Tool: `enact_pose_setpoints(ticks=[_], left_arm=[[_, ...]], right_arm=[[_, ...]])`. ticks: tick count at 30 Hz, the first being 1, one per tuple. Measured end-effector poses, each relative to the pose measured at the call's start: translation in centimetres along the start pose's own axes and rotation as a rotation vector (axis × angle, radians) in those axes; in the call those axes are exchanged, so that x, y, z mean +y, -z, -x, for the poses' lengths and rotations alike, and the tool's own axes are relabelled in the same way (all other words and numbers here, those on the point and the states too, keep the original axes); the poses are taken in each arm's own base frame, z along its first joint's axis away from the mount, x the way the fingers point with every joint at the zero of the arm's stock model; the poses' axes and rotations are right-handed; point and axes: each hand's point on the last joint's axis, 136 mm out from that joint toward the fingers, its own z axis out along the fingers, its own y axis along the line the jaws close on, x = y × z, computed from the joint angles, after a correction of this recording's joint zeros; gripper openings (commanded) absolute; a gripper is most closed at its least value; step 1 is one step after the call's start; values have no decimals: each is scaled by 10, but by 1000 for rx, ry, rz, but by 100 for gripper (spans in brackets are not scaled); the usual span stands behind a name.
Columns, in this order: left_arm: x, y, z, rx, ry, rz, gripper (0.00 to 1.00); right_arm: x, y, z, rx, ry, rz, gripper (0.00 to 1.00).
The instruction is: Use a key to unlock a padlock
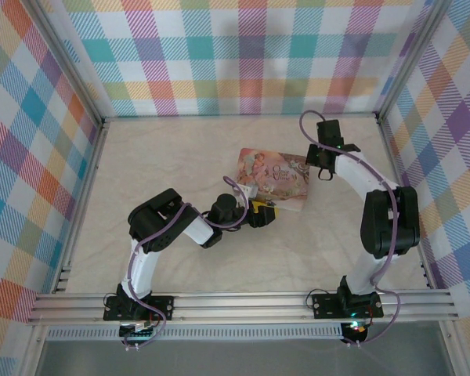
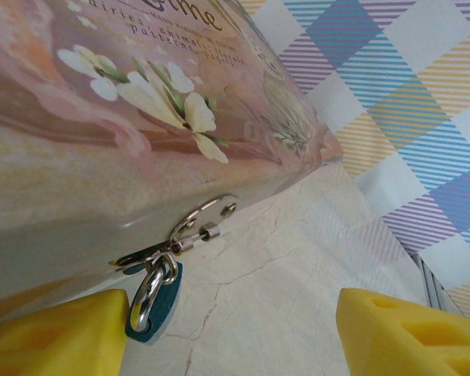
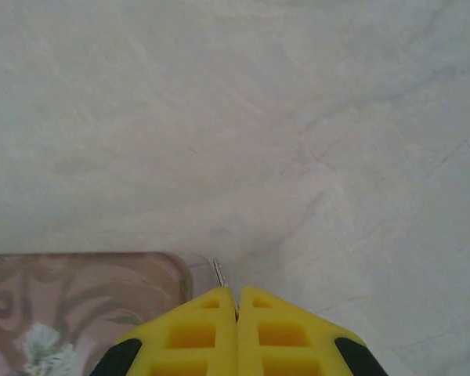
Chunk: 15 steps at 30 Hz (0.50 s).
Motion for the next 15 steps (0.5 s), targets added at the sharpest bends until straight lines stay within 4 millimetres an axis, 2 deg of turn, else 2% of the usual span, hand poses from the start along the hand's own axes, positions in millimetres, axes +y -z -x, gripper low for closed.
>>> enact_pose_setpoints(ticks=[7, 15], left_arm=[[-1, -1, -1, 7, 1, -5, 71], [-1, -3, 0, 10, 2, -11, 72]], right_arm=[[8, -21, -20, 54, 7, 12, 0], [13, -24, -16, 12, -14, 33, 0]])
